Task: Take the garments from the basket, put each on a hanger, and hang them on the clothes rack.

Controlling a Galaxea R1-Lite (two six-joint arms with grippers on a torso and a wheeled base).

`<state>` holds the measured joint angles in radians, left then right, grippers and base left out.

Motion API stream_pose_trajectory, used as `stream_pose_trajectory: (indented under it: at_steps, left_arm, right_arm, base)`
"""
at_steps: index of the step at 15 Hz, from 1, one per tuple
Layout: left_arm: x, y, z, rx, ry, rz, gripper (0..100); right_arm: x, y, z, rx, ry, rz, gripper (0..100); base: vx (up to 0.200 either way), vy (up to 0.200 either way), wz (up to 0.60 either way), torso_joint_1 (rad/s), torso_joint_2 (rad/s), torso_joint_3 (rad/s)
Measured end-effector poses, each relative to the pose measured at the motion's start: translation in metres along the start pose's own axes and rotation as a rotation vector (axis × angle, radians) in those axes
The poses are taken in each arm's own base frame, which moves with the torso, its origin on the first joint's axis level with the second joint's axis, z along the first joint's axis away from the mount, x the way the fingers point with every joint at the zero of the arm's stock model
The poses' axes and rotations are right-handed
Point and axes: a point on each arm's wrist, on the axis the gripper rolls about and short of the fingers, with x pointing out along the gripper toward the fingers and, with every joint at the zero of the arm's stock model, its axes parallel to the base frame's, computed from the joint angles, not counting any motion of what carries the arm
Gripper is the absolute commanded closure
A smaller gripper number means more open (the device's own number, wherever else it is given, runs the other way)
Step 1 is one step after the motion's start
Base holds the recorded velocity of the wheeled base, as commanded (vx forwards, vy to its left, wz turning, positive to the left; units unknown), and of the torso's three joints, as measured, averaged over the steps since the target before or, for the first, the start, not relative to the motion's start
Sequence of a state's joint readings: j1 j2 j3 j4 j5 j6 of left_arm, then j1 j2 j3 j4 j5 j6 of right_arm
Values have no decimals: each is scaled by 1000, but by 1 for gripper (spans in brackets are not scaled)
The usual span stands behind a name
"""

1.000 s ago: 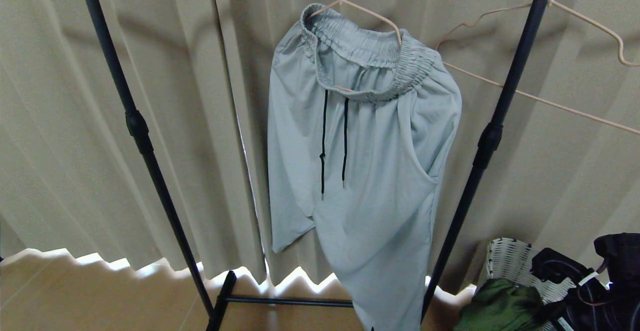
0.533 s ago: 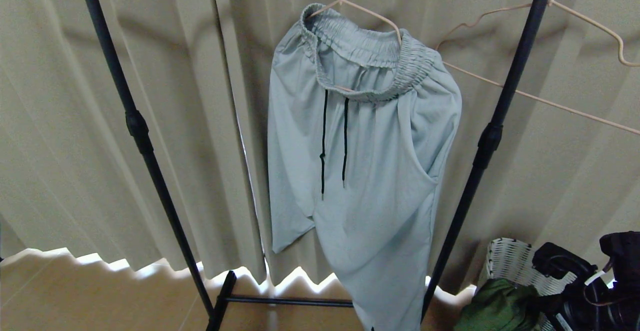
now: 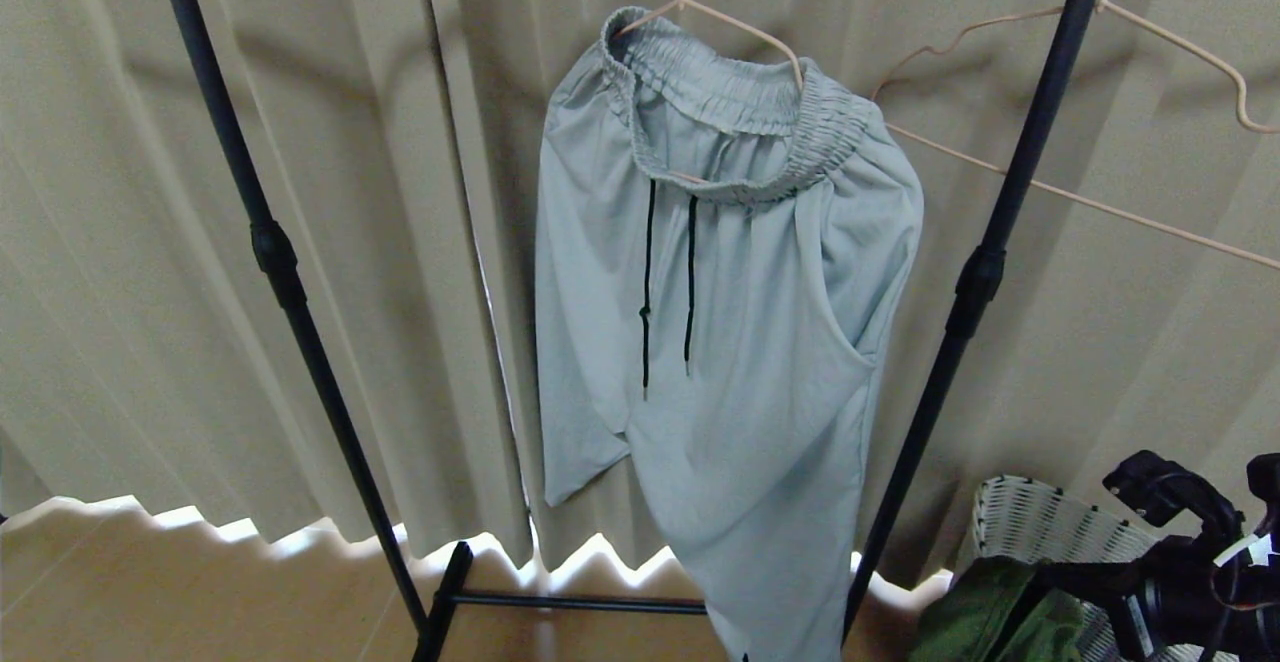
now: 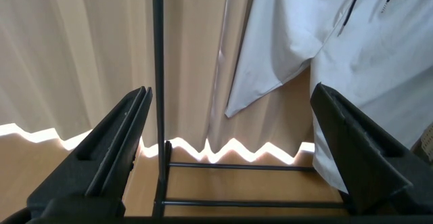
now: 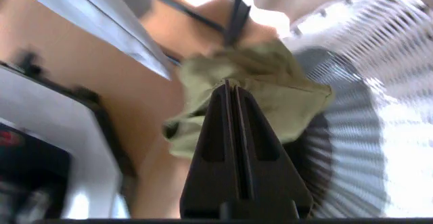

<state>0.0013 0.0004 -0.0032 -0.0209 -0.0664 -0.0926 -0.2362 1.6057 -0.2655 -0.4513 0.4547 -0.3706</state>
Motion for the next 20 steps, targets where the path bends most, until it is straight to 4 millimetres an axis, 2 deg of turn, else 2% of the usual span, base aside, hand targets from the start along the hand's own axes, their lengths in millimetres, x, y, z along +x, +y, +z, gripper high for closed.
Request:
stream_pose_trajectory:
  at_steps: [7, 11, 14, 18, 20]
  left_arm:
    - [0, 0, 0, 6, 0, -2, 0]
    - [0, 0, 0, 74, 1, -13, 0]
    - [0, 0, 0, 136, -2, -19, 0]
    - [0, -1, -1, 187, 1, -33, 0]
    - [0, -1, -1, 188, 1, -44, 0]
  right_arm:
    - [-20, 9, 10, 50, -126, 55, 100]
    - [-38, 25, 22, 88, -230, 112, 100]
    - [-50, 32, 27, 48, -288, 115, 100]
    - [-55, 36, 30, 22, -315, 120, 100]
    - [-55, 38, 31, 12, -320, 126, 100]
  base:
    - [0, 0, 0, 0, 0, 0]
    - [0, 0, 0, 0, 0, 0]
    - [-200, 0, 0, 4, 2, 2]
    - [-200, 0, 0, 1, 2, 1]
    - [0, 0, 0, 0, 0, 0]
